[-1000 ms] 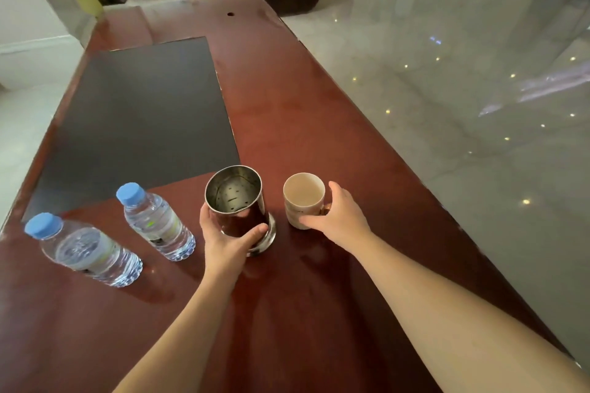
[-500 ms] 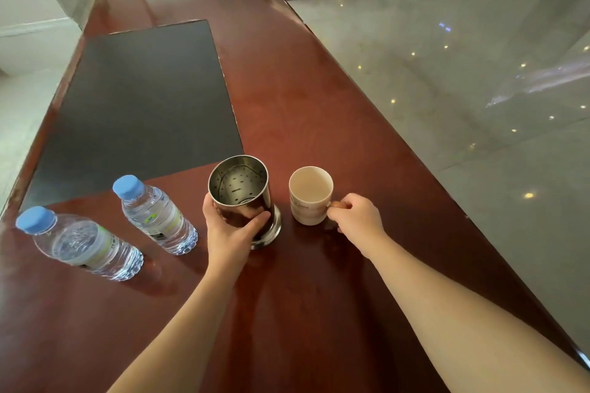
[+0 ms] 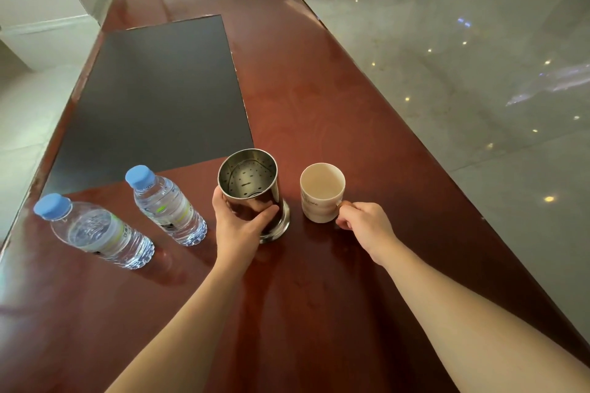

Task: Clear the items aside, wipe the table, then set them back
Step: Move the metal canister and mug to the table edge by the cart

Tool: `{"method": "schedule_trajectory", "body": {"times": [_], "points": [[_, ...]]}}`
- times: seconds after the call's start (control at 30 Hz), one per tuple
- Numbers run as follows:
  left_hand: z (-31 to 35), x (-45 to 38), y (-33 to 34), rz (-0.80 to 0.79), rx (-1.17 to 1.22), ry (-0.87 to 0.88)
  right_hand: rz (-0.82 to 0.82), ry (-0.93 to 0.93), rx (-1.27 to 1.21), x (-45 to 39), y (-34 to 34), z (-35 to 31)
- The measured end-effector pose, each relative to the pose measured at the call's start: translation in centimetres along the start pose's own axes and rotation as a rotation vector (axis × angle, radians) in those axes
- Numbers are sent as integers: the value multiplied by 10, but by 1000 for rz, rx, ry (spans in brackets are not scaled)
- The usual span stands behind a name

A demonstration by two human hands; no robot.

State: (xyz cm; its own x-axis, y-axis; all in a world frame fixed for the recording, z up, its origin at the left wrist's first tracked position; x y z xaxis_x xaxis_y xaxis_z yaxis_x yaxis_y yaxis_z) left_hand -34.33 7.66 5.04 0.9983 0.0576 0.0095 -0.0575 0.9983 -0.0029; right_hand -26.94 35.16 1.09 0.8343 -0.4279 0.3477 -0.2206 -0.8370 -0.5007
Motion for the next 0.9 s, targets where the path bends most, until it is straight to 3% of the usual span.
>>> {"method": "schedule_trajectory", "body": {"times": [0.63,0.9], "points": [[39,39,-23,18,38,95,61,-94,125,35,-31,-11],[73,77,-63,60,70,131,-17,-220,193,66,-18,-45]]}}
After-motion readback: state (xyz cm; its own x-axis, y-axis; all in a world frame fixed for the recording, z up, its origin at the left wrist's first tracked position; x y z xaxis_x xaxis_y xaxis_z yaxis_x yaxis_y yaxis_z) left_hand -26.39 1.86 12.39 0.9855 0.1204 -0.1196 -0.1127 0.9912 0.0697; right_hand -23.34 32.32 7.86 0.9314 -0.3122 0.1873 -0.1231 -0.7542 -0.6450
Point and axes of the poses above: each hand's wrist, its own x-axis away from the middle knuckle, its own y-axis out of the palm, z = x × y, the point moved 10 cm from there along -x, towards the middle knuckle, and after that the axes turned 12 degrees about x, right-handed, at the moved point
